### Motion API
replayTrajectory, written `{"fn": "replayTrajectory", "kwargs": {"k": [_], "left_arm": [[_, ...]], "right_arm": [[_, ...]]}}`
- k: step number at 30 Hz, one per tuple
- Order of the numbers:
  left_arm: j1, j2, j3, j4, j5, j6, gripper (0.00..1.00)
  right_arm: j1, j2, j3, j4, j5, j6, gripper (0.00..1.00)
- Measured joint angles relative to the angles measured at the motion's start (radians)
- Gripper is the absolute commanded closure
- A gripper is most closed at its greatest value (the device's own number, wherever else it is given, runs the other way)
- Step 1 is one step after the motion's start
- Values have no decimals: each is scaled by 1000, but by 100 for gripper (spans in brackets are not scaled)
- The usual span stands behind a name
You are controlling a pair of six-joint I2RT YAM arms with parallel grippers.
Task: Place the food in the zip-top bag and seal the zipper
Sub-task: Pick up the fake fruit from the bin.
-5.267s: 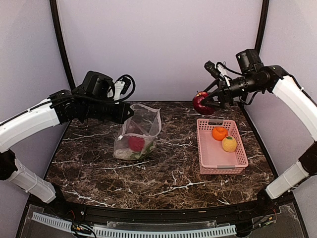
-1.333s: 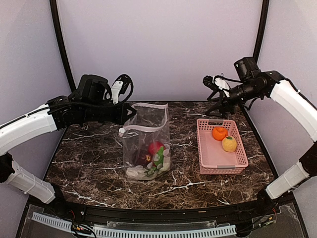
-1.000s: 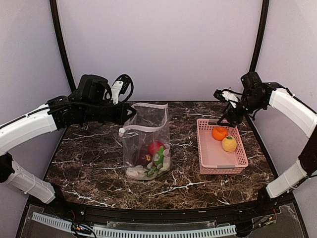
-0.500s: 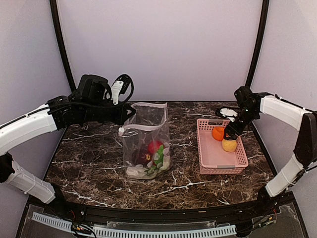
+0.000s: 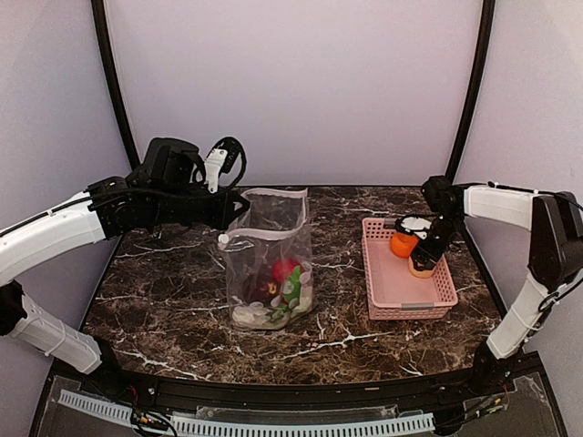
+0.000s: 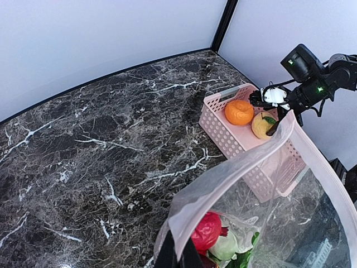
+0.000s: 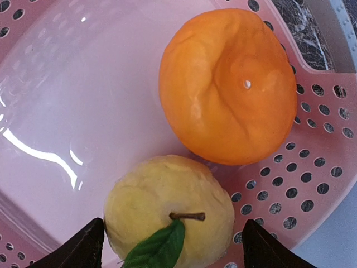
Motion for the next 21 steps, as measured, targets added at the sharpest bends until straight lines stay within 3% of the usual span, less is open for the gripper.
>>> {"fn": "replayTrajectory", "kwargs": {"k": [8,14,21], "left_arm": [[0,0,-1,1,0,0,99],[0,0,-1,1,0,0,99],[0,0,-1,1,1,0,99]], "right_arm": [[0,58,0,39,0,2,25],[0,58,0,45,-3,13,43],[0,58,0,36,-17,20,51]]}}
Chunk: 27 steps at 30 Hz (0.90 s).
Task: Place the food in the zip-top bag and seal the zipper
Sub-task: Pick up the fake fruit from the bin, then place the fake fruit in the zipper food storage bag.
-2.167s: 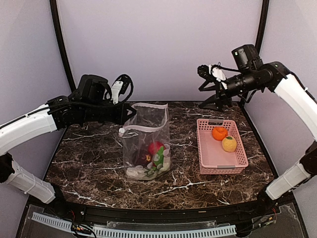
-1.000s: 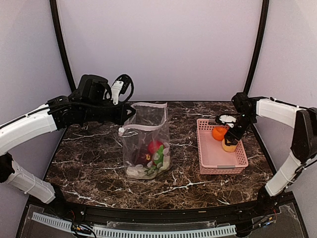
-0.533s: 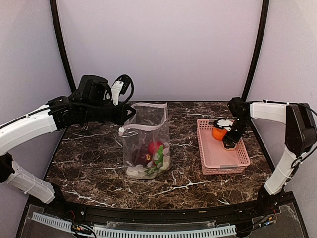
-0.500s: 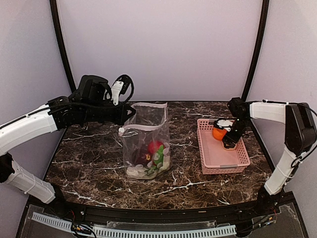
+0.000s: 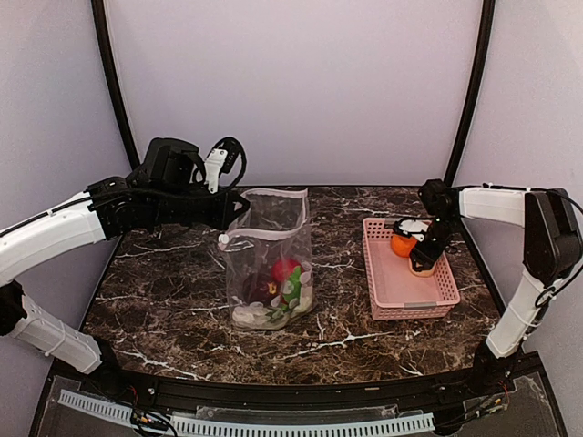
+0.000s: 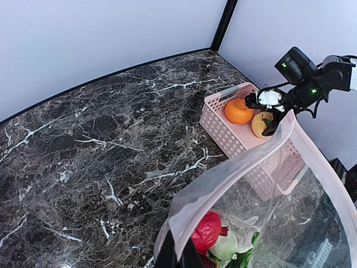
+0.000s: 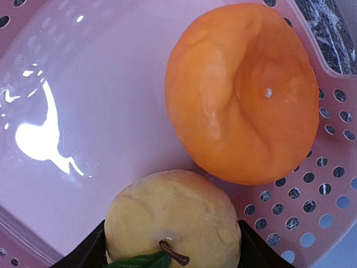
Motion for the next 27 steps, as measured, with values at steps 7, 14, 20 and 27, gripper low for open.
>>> {"fn": "replayTrajectory", "kwargs": {"k": [7,14,20,27], "left_arm": [[0,0,0,0,0,1,99],[0,0,0,0,0,1,99],[0,0,0,0,-1,0,99],[0,1,0,0,-1,-1,99]], "right_arm": [[8,-24,16,-55,-29,17,53],[71,-86,140,-149,-98,30,52],[109,-99,389,-214,-261,31,52],[142,-75,665,-240,-457,51,52]]}}
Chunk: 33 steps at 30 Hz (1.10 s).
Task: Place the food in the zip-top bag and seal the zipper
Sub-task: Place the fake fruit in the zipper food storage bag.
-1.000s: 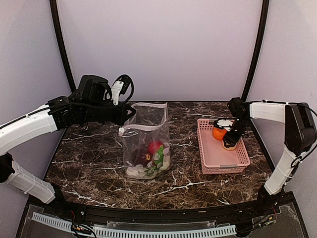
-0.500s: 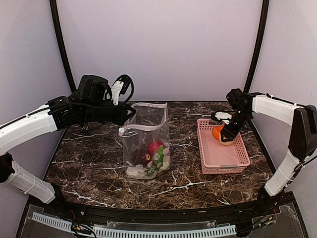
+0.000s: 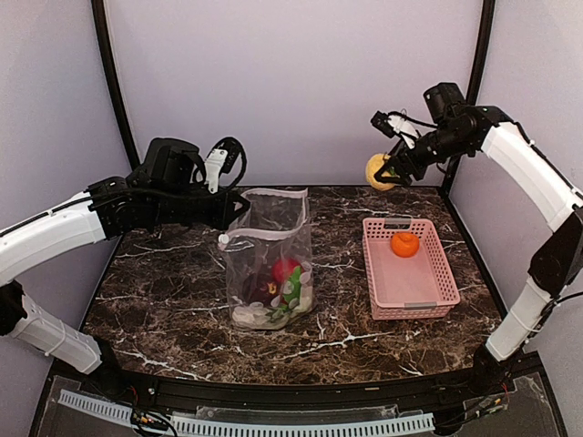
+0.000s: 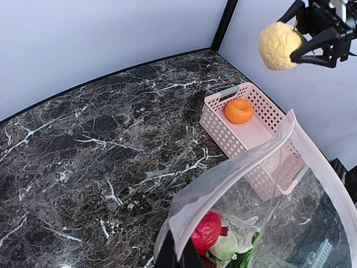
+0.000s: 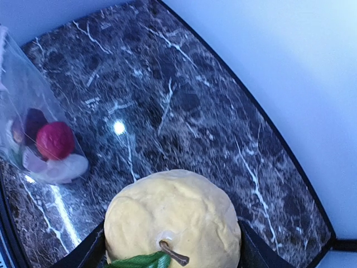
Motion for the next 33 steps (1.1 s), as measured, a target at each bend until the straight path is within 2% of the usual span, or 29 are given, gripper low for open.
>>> {"fn": "replayTrajectory", "kwargs": {"k": [5,12,23,33], "left_arm": [[0,4,3,0,0,-3,99],[0,4,3,0,0,-11,99],[0,4,3,0,0,-24,99],[0,3,3,0,1,-32,99]], "right_arm": [[40,18,125,19,-170,32,50],[150,17,150,81,-312,49,47],[327,43,240,133,-406,86,46],[428,137,251,133,-403,89,44]]}}
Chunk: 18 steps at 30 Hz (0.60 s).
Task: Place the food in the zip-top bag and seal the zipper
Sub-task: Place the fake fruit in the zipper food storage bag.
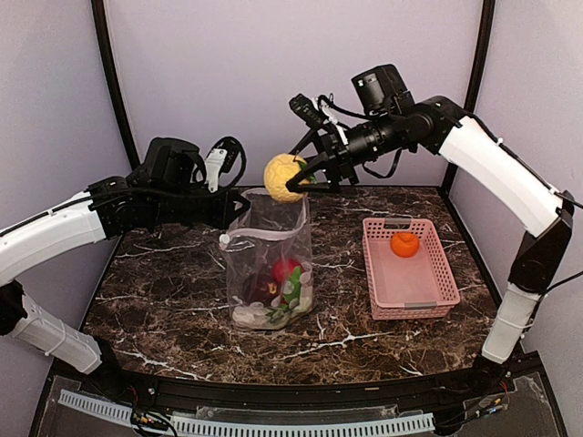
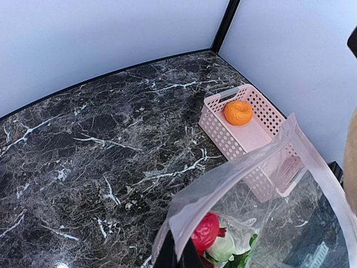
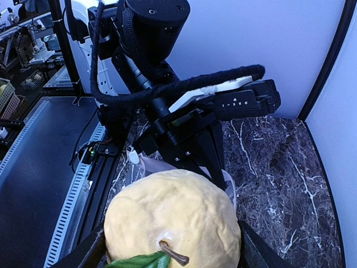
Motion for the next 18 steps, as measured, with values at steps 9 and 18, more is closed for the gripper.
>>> {"fn": "replayTrajectory", "kwargs": {"k": [9,18], "left_arm": [[0,-4,0,0,1,-7,99],[0,-17,0,0,3,-12,99]], "right_arm": [[25,37,14,-13,39,-1,31],[34,51,18,-23,98,-21,1]]}}
